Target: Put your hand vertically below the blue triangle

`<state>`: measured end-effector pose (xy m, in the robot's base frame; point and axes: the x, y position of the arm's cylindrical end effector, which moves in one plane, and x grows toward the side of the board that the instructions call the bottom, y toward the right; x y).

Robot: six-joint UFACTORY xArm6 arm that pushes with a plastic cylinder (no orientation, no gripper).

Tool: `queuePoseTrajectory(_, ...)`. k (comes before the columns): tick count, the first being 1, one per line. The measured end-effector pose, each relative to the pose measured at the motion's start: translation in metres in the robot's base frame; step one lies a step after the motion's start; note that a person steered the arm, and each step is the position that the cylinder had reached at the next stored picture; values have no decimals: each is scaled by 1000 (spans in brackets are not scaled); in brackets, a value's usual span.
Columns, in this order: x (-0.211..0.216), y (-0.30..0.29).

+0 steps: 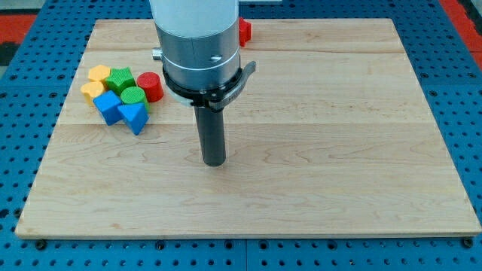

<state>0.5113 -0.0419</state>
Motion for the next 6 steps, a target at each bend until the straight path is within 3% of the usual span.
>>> queuePoseTrajectory(4,0,19)
queuePoseTrajectory(6,35,39)
